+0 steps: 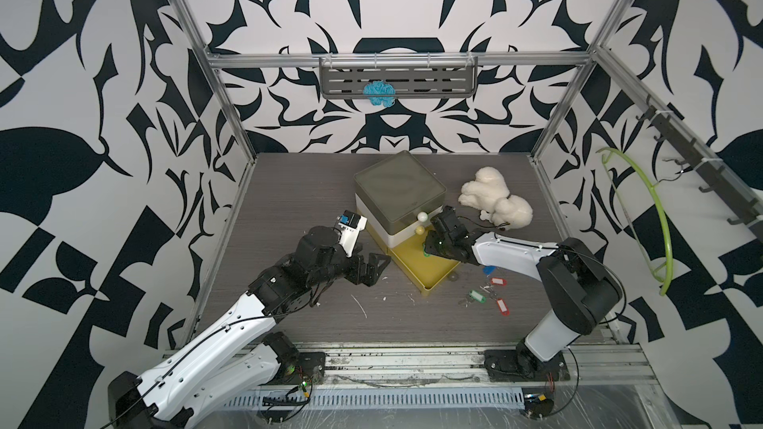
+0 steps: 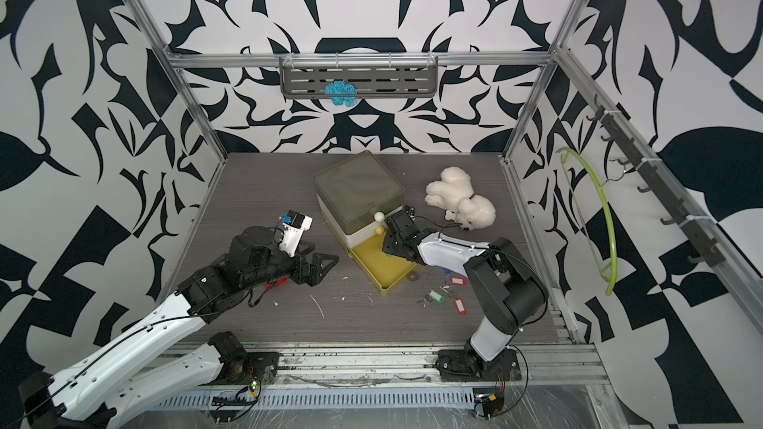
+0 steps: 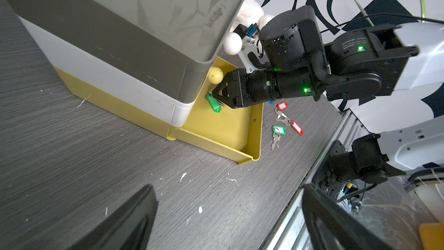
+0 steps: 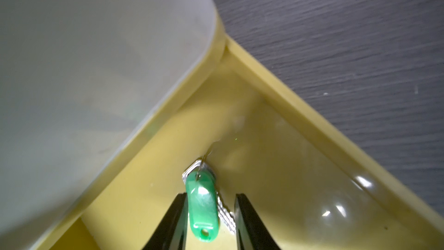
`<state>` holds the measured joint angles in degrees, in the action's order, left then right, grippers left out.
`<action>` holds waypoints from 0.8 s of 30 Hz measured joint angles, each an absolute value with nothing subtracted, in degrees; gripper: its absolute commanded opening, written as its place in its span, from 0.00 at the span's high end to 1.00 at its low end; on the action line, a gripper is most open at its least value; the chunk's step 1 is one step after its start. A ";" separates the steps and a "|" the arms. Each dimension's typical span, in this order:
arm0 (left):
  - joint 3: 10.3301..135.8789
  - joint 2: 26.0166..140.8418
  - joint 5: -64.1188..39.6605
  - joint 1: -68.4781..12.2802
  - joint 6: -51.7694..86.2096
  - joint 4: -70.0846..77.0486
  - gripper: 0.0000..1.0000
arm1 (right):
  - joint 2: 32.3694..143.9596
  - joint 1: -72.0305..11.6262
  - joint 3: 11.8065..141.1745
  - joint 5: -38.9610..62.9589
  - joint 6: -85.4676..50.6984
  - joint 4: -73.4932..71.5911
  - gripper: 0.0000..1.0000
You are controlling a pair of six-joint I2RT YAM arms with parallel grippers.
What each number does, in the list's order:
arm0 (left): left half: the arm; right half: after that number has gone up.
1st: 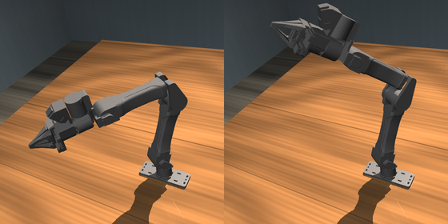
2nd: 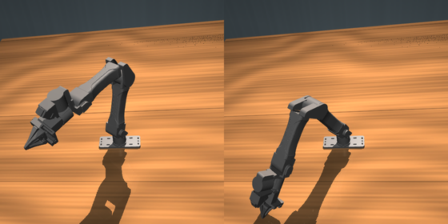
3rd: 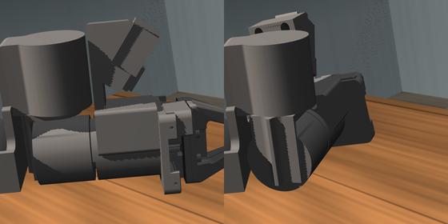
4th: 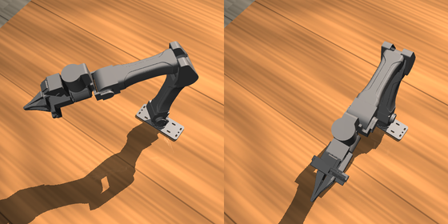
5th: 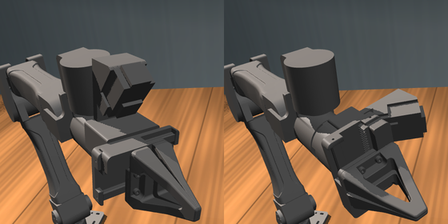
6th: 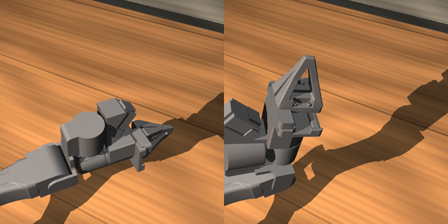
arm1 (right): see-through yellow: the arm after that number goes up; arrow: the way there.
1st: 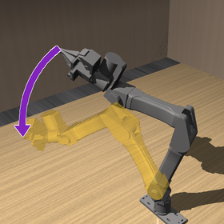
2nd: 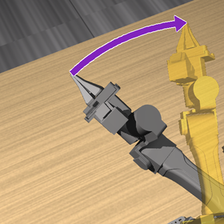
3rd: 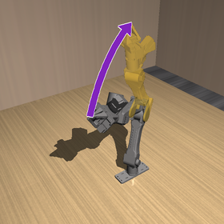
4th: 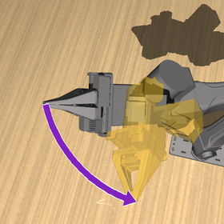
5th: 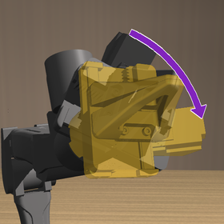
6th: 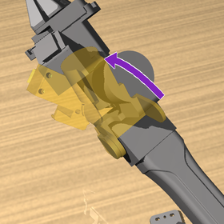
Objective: Take the keys out of the drawer
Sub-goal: Pick up the key from the drawer.
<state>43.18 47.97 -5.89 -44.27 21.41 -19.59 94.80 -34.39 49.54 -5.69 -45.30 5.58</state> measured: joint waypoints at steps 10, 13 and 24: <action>41.60 47.66 -5.63 -44.27 21.43 -19.70 0.01 | 97.25 -34.37 49.54 -7.35 -46.76 2.98 0.63; 41.54 47.44 -5.48 -44.27 21.50 -19.77 0.01 | 97.58 -34.37 49.54 -7.79 -46.89 2.28 0.63; 40.60 46.59 -5.30 -44.27 22.52 -19.77 0.01 | 99.33 -34.09 50.28 -9.19 -48.05 -0.58 0.66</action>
